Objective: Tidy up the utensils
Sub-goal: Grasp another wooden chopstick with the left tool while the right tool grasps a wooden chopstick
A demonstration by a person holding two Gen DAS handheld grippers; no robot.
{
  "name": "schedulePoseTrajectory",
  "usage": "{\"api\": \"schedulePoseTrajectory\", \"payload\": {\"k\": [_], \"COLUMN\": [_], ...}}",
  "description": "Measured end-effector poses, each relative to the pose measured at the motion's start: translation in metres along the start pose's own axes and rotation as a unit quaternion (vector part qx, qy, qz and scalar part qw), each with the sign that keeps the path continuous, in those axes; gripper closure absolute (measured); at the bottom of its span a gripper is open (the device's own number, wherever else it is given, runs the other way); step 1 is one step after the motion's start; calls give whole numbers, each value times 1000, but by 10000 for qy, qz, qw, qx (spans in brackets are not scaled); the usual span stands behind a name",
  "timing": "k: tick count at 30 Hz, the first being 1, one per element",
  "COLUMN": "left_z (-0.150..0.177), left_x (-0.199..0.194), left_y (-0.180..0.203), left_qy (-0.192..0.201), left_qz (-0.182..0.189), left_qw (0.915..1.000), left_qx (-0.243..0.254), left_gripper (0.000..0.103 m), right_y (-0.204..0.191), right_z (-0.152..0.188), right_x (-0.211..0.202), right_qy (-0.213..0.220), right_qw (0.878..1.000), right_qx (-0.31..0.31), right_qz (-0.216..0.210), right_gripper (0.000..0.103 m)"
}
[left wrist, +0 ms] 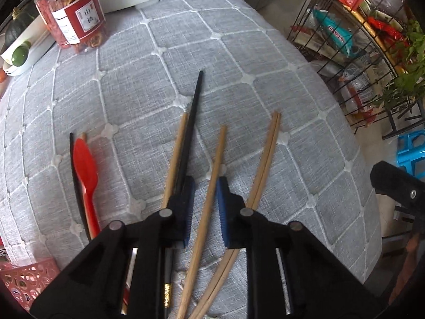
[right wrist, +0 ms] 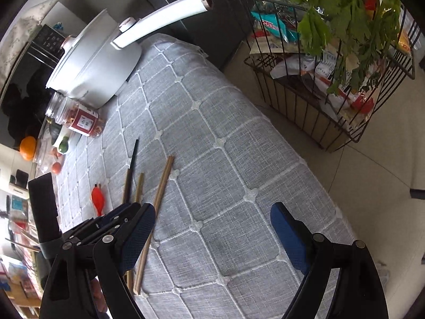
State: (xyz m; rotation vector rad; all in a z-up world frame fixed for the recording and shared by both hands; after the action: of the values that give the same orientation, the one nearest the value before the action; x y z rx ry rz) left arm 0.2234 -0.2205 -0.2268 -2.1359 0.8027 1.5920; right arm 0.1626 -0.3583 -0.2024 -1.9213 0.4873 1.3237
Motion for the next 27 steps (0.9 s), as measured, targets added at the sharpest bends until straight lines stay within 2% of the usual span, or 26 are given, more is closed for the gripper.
{"api": "schedulePoseTrajectory", "payload": {"k": [3,7,18,24,27], "left_z": [-1,5,51,82,94], "left_x": [2,-11,-119,-163,-173], "left_y": [6,9,5,-14,-23], "left_qy": [-42,110,1207,1727,1904], "left_qz": [-178,-229,-212,-244,-272], "left_qw": [9997,9995,9919,9847,9813], "left_qx": [172,190,334,68,-117], "left_gripper": [95,96,96,96,96], "right_y": [-1,0,-9,-22,-30], "right_z": [0,3,10,18,20], "right_x": [3,9,26,38,47], "right_qy": [-2,-82,-170,-234,-265], "right_qw": [10000,9999,9993,9989,9987], "right_qx": [-6,-4,-207,-286,-377], "right_qz": [34,94,273,300,237], "right_gripper": [14,13,13,13,14]}}
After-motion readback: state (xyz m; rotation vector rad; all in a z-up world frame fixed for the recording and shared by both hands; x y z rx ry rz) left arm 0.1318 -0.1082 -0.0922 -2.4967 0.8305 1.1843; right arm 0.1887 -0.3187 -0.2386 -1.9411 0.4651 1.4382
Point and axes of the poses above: each gripper's, at about its wrist camera, not at the fingertips, and x roughly the way its jaws point, y to its right, z to its underside, the point moved 8 cm from there along x, roughly the way its jaws point, and after that the axes turned 15 degrees about x, right-handed, at the moved point
